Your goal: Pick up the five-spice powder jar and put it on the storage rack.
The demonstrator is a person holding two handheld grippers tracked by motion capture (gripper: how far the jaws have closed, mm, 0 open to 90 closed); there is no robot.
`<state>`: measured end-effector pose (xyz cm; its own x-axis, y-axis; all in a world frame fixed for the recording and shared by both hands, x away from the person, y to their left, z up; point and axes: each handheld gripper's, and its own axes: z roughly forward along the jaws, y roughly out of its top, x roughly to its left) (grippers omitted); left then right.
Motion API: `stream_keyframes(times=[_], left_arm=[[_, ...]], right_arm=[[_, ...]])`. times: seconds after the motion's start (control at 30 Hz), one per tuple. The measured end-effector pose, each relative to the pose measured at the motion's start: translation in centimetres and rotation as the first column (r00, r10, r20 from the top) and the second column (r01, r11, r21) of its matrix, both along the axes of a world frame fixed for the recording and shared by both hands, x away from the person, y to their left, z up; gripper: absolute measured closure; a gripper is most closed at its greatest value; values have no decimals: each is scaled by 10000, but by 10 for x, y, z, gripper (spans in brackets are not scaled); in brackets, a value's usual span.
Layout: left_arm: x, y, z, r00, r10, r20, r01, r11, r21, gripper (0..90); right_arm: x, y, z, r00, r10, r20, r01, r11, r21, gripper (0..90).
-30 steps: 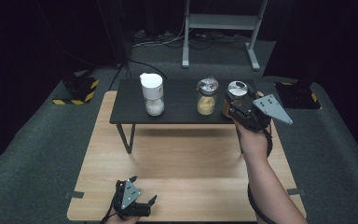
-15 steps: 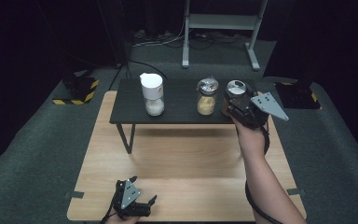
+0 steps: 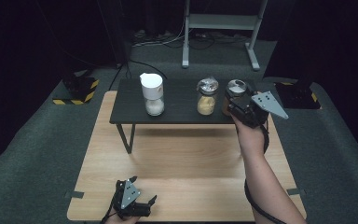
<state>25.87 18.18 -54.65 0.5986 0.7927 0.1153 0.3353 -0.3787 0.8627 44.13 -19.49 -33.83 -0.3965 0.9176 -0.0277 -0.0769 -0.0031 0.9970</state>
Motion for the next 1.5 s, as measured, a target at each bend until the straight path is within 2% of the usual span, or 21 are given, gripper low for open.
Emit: stream_keyframes(times=[0.33,0.6,0.73,1.13,1.37,1.4,1.5], left_arm=[[0,0,0,10000,1,8,-1,10000,-15,9],[0,0,0,10000,-2,-9,2,10000,-36,9],[0,0,0,10000,6,-8,-6,10000,-29,9],[0,0,0,10000,-2,-23,2,10000,-35,9],[0,0,0,10000,-7,-46,7,10000,-19,9],[0,0,0,10000,-7,-42,7,10000,4,10],[0,0,0,10000,-7,-26,8,10000,47,9]], right_arm=[[0,-1,-1,10000,48,43,-48,10000,-35,336],[1,-2,2,9997,157,-163,-158,9998,-71,326],[1,-2,2,9995,198,-234,-201,9997,-114,271],[0,-3,5,9994,210,-265,-214,9997,-125,194],[-5,-1,8,9990,411,-202,-414,9990,-144,78],[-6,-1,8,9988,455,-193,-456,9989,-59,15],[-7,-2,9,9980,604,-174,-605,9982,-58,0]])
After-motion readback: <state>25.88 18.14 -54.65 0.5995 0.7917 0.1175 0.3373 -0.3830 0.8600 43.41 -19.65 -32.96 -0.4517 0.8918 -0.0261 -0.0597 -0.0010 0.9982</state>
